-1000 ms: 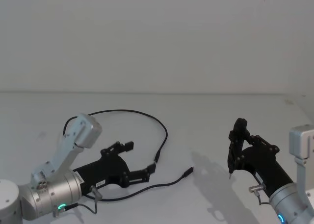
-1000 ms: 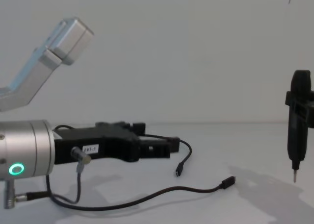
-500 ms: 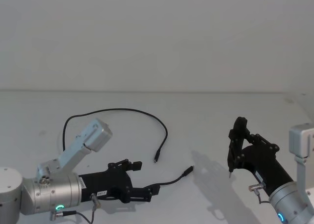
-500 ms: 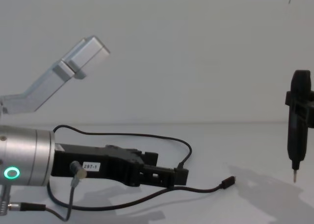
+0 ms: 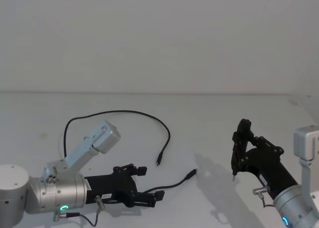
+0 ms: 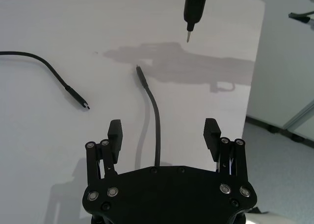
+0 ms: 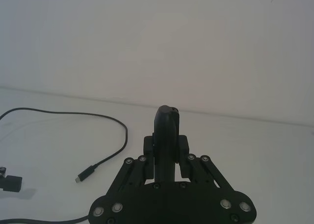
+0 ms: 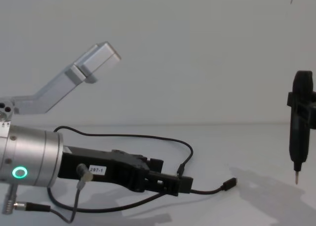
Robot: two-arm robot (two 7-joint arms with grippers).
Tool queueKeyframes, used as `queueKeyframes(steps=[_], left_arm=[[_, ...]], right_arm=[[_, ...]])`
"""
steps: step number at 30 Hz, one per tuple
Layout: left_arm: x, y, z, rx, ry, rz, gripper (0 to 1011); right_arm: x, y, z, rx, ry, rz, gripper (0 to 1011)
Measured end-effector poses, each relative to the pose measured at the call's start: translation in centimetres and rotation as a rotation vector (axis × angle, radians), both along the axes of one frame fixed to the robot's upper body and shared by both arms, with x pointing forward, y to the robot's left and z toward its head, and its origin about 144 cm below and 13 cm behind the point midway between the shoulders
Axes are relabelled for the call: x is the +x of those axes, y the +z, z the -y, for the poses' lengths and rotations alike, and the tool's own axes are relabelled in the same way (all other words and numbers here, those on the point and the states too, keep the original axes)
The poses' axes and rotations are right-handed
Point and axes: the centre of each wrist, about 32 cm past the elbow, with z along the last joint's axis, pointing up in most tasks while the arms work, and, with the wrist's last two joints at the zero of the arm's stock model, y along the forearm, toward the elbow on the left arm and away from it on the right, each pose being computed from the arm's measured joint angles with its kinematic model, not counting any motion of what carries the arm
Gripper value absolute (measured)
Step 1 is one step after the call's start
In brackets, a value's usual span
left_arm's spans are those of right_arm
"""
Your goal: Pick up the data cable with the one hand.
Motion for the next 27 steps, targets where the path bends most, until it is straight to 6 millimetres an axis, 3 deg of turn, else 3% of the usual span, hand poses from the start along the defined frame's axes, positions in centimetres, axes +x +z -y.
queueKeyframes(steps=[16, 27], left_arm=[[0.9, 0.5, 0.5, 0.113, -0.057, 0.005, 994], [1.4, 0.4, 0.7, 0.143, -0.068, 0.005, 743]], right_arm=[[0.0, 0.0, 0.0, 0.000, 0.000, 0.000, 279], [0.0, 0.0, 0.0, 0.000, 0.000, 0.000, 279]])
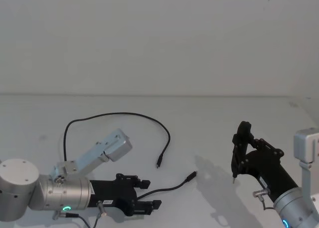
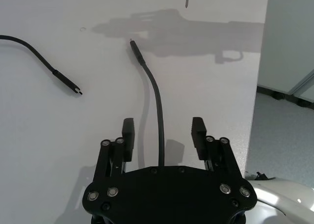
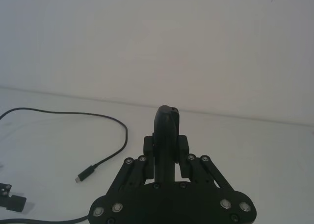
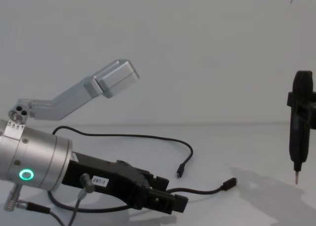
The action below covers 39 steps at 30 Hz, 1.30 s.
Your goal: Pick up the data cable with the one hand.
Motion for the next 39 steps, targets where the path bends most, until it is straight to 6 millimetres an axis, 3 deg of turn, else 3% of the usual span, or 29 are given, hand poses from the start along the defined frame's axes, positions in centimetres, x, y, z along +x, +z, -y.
queueKeyframes(steps=[22, 39], left_arm=[[0.7, -0.1, 0.5, 0.013, -0.025, -0.020, 48], [0.3, 1.5, 0.4, -0.034, -0.037, 0.045, 38]], right_arm=[[0.0, 0.0, 0.0, 0.000, 0.000, 0.000, 279], [0.0, 0.0, 0.0, 0.000, 0.000, 0.000, 279]])
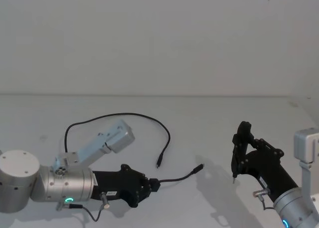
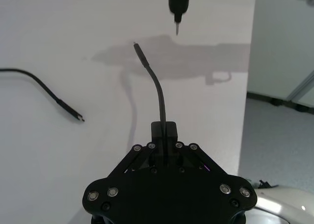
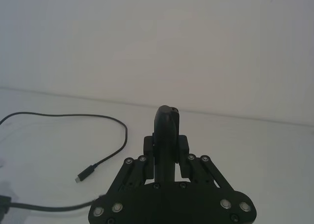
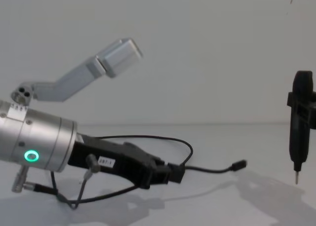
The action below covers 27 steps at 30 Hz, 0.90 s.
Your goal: Pick up the data cable with the one hand.
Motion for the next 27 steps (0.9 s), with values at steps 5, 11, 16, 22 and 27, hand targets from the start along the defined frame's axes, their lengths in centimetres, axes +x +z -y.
queueKeyframes(steps=[5, 11, 16, 22, 27], left_arm=[[-0.7, 0.7, -0.2, -0.028, 0.005, 0.027, 38], [-1.5, 1.2, -0.5, -0.048, 0.014, 0.044, 38], [-2.1, 1.6, -0.6, -0.060, 0.022, 0.055, 38], [-2.7, 1.8, -0.8, -0.066, 0.032, 0.061, 38], [-3.1, 1.9, -0.9, -0.069, 0.039, 0.064, 38]], right_arm=[[0.0, 0.0, 0.0, 0.000, 0.000, 0.000, 279], [0.0, 0.0, 0.0, 0.000, 0.000, 0.000, 279], [0.0, 0.0, 0.0, 0.002, -0.001, -0.001, 279], [-0.2, 0.1, -0.1, 0.014, -0.001, 0.006, 279], [-0.3, 0.5, -0.4, 0.041, 0.003, 0.017, 279]])
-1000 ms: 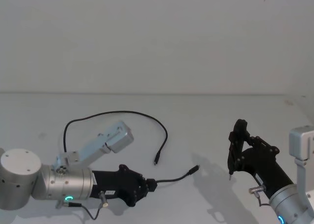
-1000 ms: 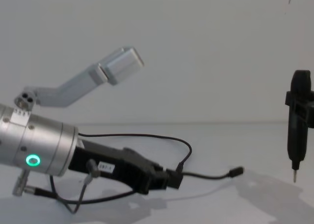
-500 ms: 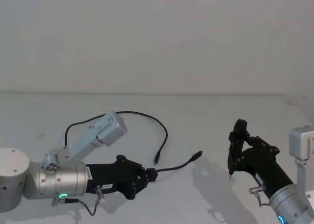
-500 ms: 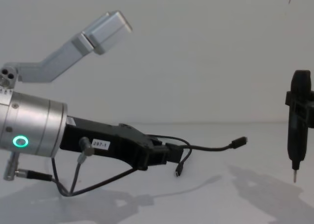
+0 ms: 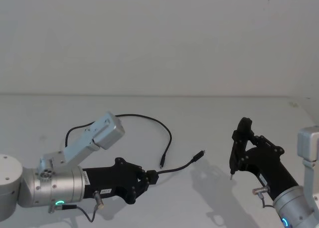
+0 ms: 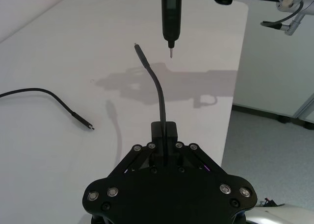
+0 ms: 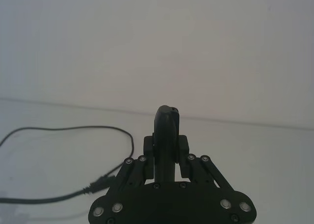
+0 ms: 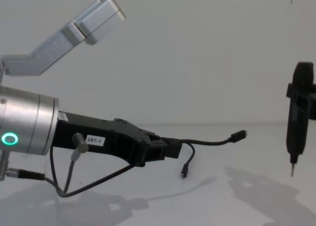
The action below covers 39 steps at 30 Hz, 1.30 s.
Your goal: Pick up the data cable with the one hand.
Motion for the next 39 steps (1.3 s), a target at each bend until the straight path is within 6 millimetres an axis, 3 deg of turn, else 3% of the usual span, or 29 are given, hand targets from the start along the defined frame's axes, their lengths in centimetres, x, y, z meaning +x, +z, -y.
queueKeyframes(steps=[19, 39], left_arm=[[-0.6, 0.2, -0.2, -0.004, 0.010, 0.003, 38], [-0.7, 0.3, -0.2, -0.005, 0.012, 0.005, 38]], right_arm=[[0.2, 1.9, -2.5, 0.095, 0.037, 0.027, 279], [2.9, 2.2, -4.4, 0.102, 0.009, 0.087, 279]])
